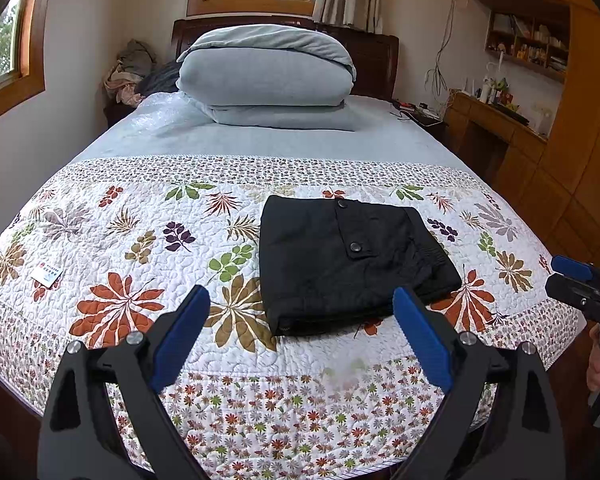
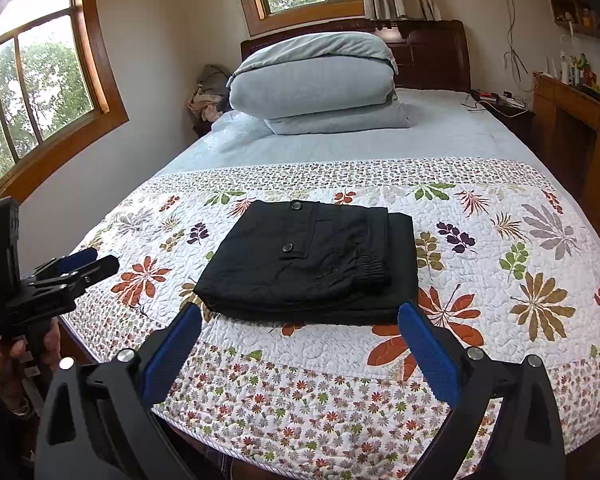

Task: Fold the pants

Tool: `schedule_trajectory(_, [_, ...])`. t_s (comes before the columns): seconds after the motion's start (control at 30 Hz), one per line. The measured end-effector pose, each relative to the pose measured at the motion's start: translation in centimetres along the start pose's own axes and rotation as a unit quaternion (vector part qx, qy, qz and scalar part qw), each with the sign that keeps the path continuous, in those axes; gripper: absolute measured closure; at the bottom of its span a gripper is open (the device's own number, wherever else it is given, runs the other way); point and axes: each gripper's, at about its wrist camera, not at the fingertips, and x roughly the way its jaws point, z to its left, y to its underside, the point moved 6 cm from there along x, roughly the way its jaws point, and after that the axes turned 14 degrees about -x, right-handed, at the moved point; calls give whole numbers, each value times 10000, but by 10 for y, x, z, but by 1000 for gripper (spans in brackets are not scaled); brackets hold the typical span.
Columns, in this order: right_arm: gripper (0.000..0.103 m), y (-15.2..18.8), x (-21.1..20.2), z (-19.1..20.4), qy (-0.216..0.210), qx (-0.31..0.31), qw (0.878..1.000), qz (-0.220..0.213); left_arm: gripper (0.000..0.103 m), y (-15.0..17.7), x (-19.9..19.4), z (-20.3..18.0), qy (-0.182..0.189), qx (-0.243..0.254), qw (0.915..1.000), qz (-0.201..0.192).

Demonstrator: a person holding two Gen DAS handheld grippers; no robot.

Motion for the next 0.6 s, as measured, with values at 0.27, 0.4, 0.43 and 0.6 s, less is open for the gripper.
schedule_trajectory(0.27, [3,0,0,0,7,-1,10000,4,10,0,0,0,2,13,10000,-5])
schedule_trajectory(0.4, [4,2,1,-1,11,6,10000,23,10,0,0,-1,60,17,10000,-18])
schedule_trajectory(0.43, [4,3,2,-2,8,12,10000,33,10,0,0,0,67,18,10000,-34])
schedule_trajectory(0.6, [4,5,3,-3,6,13,10000,49,10,0,0,0,16,65,10000,-48])
